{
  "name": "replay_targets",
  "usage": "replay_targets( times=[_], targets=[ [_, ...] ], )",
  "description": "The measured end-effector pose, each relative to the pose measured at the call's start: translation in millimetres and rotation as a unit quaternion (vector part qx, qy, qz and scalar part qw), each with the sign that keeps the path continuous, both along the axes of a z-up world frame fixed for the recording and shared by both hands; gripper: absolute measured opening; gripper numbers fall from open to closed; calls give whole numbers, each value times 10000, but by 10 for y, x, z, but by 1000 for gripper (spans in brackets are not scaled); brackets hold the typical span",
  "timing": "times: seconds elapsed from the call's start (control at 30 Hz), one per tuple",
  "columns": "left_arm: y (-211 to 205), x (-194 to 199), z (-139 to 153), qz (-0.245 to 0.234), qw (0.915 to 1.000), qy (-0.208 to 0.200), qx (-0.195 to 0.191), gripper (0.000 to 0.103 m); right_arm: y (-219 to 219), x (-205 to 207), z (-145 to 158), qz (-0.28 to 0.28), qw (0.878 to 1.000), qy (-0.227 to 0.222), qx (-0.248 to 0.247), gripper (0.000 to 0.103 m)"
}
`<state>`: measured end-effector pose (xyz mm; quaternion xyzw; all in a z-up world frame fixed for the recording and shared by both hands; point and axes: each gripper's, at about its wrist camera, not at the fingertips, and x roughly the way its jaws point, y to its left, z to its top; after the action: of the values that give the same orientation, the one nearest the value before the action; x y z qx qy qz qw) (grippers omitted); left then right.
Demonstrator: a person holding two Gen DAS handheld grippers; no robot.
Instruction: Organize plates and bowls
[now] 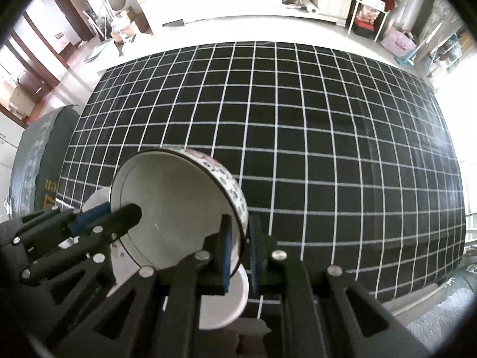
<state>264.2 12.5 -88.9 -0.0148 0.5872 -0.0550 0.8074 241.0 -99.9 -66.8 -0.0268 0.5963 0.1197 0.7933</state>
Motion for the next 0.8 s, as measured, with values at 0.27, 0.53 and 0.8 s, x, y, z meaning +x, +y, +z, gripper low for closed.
replay_targets(
  times=[0.27, 0.53, 0.8],
  targets=[
    [-172, -377, -325, 27, 9997, 254, -6, 9, -115, -358, -249, 1, 9992, 396, -19, 14],
    [-114, -634, -618, 16, 9988, 491, 21, 9, -40, -483, -521, 158, 9970, 717, -262, 14],
    [-41, -674, -756, 8, 9984, 568, 28, 9, 30, -539, -584, 364, 9954, 733, -495, 14]
  ],
)
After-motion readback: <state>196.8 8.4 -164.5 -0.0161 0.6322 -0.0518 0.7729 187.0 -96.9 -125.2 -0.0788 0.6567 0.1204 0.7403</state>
